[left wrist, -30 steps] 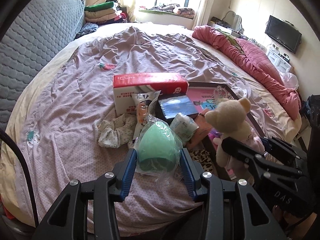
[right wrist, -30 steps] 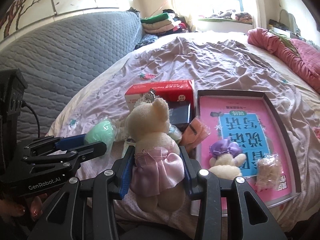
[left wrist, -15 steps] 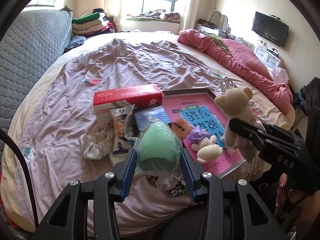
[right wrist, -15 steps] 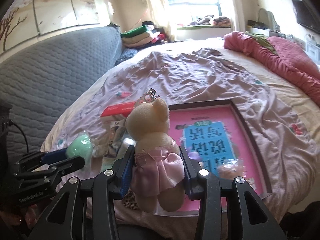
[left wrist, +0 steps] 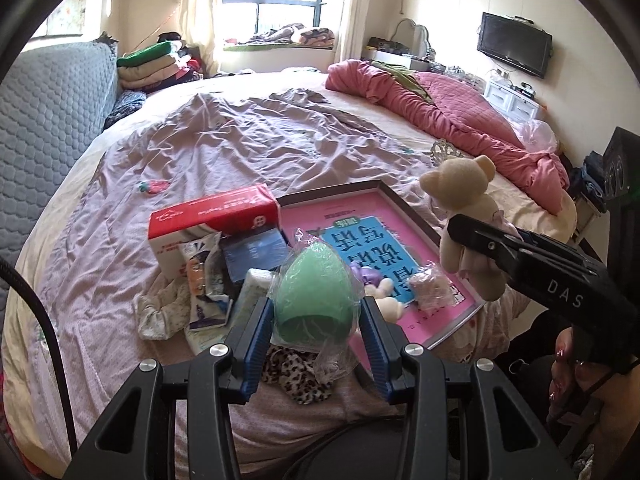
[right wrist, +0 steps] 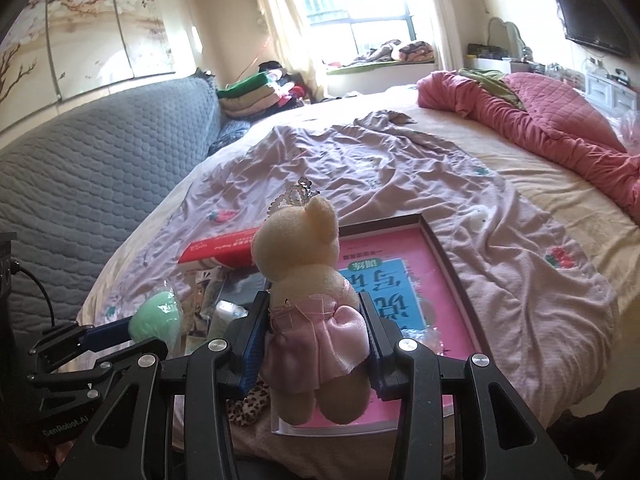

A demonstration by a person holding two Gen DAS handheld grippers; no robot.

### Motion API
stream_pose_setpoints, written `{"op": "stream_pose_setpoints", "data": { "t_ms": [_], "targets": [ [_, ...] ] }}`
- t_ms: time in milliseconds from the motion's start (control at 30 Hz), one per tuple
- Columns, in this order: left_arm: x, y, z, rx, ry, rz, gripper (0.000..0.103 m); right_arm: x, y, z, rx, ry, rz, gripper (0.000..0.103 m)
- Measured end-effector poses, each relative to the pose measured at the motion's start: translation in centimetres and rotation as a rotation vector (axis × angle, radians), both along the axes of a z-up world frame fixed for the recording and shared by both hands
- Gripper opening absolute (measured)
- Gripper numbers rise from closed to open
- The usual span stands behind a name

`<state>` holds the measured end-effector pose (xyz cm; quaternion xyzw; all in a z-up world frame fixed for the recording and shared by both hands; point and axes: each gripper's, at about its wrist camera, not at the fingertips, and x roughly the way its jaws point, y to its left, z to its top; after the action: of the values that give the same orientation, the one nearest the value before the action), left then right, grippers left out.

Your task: Organize soft objects

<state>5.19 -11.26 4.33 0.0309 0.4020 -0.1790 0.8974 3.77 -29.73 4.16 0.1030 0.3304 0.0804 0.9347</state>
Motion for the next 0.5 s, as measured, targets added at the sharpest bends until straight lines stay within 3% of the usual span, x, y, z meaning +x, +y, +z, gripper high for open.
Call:
{"op": "stream_pose_setpoints", "data": {
  "t_ms": [500],
  "targets": [
    [0.2, -3.9, 0.5, 0.027, -0.019, -0.054, 0.044, -1.1, -2.8, 0.3, -0.009, -0.02, -0.052, 0.044]
  ]
}}
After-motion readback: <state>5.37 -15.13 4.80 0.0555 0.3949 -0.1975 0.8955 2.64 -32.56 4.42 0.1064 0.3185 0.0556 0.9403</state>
